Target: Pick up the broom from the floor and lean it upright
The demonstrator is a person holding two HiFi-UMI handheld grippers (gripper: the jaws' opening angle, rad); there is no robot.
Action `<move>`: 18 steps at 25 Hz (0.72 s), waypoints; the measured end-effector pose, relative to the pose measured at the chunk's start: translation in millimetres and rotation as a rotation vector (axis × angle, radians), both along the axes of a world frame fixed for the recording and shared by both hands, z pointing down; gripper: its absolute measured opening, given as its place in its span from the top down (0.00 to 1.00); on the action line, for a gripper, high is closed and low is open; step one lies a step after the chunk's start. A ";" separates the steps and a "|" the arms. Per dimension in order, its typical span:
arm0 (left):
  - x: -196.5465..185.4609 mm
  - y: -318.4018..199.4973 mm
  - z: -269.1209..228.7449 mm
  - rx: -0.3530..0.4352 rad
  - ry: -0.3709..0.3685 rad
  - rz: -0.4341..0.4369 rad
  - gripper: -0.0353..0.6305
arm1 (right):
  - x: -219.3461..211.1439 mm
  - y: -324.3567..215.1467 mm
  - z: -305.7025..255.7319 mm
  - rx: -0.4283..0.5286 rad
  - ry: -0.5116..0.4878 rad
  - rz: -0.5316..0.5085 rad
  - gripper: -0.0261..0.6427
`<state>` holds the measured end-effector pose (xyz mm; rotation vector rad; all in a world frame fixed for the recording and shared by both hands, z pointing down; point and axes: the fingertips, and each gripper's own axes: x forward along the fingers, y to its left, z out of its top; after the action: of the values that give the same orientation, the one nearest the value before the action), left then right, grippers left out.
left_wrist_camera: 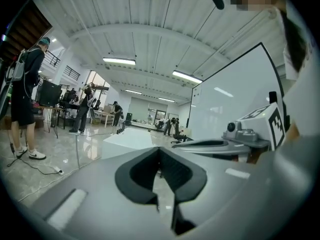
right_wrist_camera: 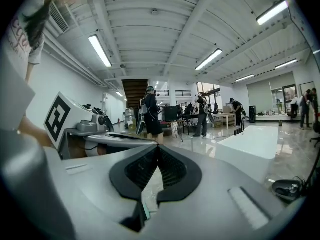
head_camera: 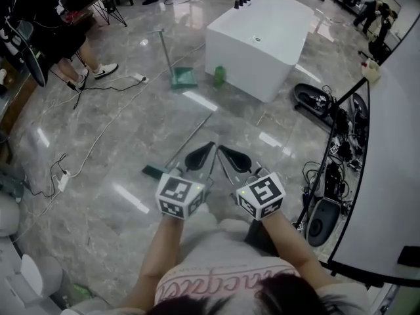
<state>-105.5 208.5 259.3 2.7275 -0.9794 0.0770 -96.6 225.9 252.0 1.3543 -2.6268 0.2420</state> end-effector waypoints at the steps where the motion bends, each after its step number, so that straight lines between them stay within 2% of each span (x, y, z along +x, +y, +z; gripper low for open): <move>1: 0.1 -5.7 1.9 -0.001 -0.004 0.008 0.95 | 0.3 -6.1 1.5 -0.003 -0.002 0.009 0.96; 10: 0.3 -58.8 11.5 -0.043 -0.006 0.019 0.95 | 25.4 -59.9 9.6 -0.051 -0.045 0.103 0.96; 18: 24.5 -116.5 25.2 -0.063 -0.035 0.006 0.95 | 57.8 -120.7 27.2 -0.087 -0.083 0.130 0.96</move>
<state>-80.9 92.0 284.5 2.6805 -0.9612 0.1540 -38.7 105.2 279.2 1.5176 -2.5626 0.4340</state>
